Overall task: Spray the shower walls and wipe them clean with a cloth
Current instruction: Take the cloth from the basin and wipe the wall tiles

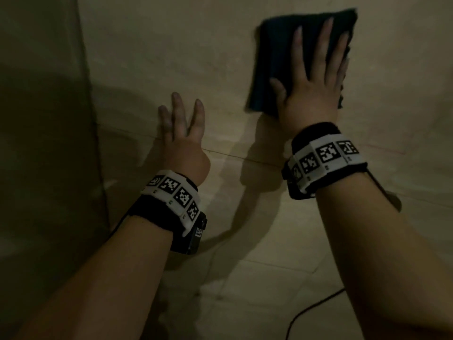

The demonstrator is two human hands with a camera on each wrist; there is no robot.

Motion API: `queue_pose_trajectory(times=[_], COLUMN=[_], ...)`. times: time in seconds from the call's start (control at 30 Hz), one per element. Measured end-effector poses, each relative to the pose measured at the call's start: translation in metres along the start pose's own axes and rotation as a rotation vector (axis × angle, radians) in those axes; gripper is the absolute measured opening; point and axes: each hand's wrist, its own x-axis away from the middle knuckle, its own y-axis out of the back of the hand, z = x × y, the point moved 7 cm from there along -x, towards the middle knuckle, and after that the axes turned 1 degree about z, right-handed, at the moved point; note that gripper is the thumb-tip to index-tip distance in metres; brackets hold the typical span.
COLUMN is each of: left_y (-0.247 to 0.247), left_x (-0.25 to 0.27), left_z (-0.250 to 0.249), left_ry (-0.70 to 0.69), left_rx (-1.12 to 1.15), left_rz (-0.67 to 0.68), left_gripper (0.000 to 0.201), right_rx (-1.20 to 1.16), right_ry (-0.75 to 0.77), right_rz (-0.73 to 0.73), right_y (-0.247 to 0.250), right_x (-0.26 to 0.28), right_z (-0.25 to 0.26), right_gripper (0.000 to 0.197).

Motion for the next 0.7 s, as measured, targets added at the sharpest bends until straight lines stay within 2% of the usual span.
queue_pose_trajectory(times=[0.17,0.3,0.43,0.6,0.7], left_y=[0.002,0.002,0.001,-0.008,-0.013], left_x=[0.002,0.002,0.002,0.000,-0.001], left_z=[-0.022,-0.032,-0.043,-0.055,-0.054], left_ry=[-0.104,-0.093,-0.139,-0.189,-0.185], left_rx=[0.052,0.088,0.060,0.103,0.079], left_rz=[-0.042,-0.048,-0.066,-0.117,-0.160], left_gripper=[0.096,0.092,0.080,0.078,0.080], right_rx=[-0.074,-0.134,-0.119,-0.122,-0.144], right_ry=[-0.053,-0.072,-0.088,-0.047,-0.017], right_rz=[0.011,0.112,0.191,0.213,0.138], right_y=[-0.018,-0.059,-0.093,-0.095,-0.069], right_x=[0.026,0.083,0.130,0.131,0.102], right_z=[-0.002,-0.004,-0.016,-0.027,-0.039], right_gripper=[0.066,0.067,0.067,0.065,0.067])
